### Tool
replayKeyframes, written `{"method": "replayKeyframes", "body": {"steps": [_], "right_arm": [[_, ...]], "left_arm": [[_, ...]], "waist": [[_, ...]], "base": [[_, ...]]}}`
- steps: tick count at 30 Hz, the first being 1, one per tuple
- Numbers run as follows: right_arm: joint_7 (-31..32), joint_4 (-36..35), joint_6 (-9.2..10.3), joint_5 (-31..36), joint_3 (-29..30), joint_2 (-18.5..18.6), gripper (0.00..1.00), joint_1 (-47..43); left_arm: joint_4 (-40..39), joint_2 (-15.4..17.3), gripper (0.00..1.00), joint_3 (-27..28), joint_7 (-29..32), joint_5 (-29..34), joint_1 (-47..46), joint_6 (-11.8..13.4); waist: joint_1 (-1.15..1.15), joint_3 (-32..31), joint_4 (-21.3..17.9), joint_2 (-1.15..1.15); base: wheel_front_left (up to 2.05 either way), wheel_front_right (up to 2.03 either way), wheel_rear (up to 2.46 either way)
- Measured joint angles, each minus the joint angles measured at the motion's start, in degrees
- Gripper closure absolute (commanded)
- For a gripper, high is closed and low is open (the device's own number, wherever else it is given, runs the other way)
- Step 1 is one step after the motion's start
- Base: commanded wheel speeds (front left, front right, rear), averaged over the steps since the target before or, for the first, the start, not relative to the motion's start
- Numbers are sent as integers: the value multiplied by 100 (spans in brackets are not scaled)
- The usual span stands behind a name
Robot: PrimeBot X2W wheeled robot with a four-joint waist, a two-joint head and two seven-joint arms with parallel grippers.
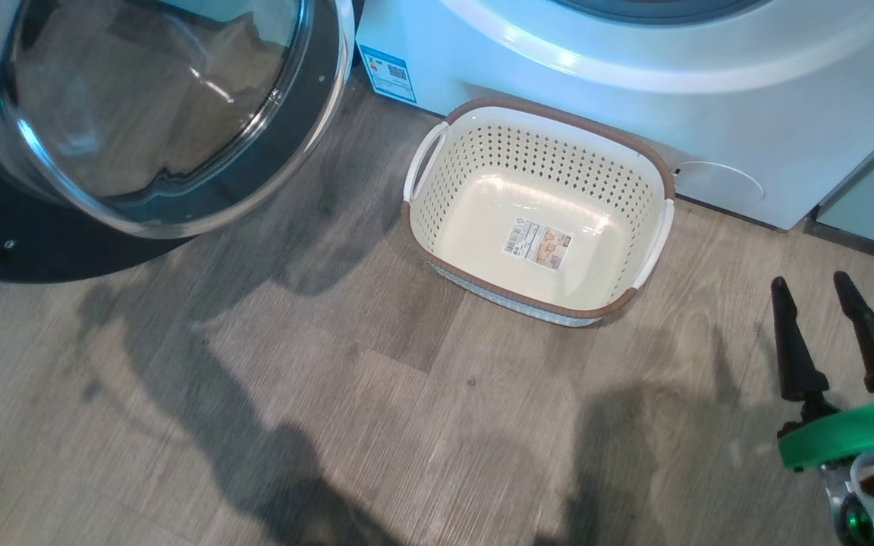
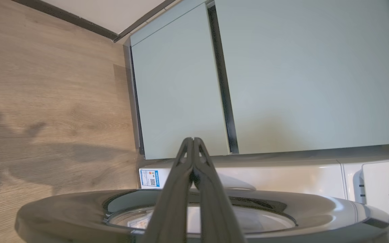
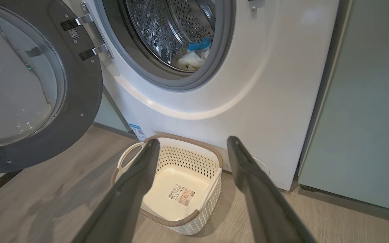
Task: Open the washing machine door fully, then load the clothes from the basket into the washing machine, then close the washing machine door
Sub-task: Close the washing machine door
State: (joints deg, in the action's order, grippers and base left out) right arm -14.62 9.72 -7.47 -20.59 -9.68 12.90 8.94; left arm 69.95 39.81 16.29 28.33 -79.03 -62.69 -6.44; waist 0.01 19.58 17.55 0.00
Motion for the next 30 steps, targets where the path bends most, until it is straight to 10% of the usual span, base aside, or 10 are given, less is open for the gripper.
{"method": "replayKeyframes", "body": {"steps": [30], "right_arm": [[0,120,0,-34,53,-230,0,-324]], "left_arm": [[-780,-489,100,-815,1712,136,717,-71]], "waist": [[-1,-962,24,0]], "base": [[0,0,0]]}}
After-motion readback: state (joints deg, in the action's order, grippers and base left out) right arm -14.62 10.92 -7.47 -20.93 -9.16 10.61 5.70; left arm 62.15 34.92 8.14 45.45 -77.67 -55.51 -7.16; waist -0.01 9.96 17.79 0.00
